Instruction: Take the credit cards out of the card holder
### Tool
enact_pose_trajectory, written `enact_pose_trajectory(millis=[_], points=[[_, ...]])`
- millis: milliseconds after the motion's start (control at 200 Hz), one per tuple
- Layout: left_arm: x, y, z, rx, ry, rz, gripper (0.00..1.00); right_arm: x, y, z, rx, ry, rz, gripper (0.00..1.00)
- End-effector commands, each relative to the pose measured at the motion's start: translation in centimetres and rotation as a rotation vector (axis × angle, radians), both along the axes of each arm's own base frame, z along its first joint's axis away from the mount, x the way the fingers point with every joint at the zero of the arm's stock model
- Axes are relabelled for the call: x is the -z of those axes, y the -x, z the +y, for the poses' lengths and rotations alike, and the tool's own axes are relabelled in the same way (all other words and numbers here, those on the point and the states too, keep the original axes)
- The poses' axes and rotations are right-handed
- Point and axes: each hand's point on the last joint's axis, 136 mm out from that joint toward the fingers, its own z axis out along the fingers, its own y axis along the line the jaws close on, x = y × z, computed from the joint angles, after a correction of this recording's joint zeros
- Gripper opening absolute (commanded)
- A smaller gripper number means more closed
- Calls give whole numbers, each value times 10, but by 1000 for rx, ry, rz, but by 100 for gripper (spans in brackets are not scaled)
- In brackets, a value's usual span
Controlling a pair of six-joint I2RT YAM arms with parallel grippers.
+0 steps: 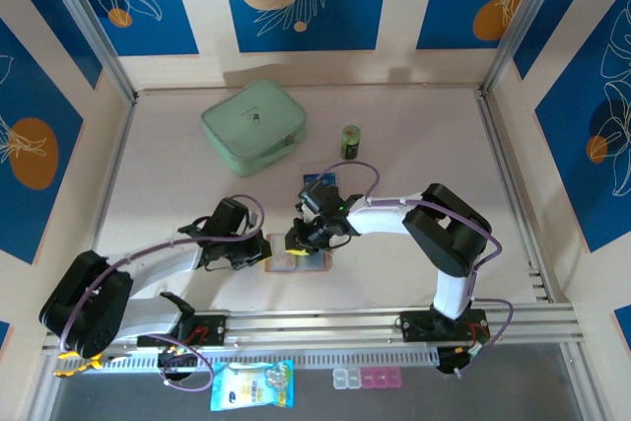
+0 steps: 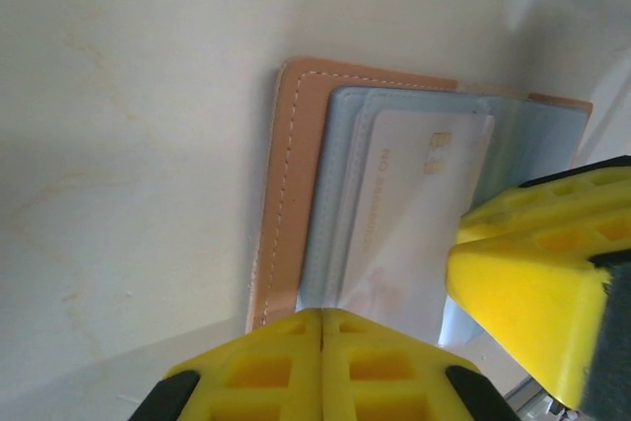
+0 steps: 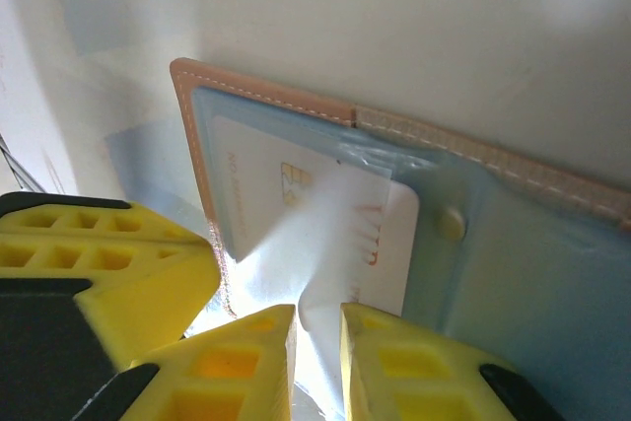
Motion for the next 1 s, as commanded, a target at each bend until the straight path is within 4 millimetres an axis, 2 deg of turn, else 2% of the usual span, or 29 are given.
enact_pose_trajectory(millis=[0, 135, 285, 595, 995], points=[[-13, -11, 1, -3, -9, -44, 8, 7, 9, -3, -12, 25, 38, 20], [-13, -14, -7, 20, 18, -33, 8, 8, 10, -4, -11, 30, 37, 21], [-2, -12, -11, 28, 34, -12, 8, 7, 9, -5, -7, 38, 38, 24], [22, 4, 9, 1, -43, 33, 5, 7, 9, -20, -8, 130, 7, 31], [21, 7, 10, -6, -35, 40, 6, 4, 8, -26, -12, 157, -14, 32]])
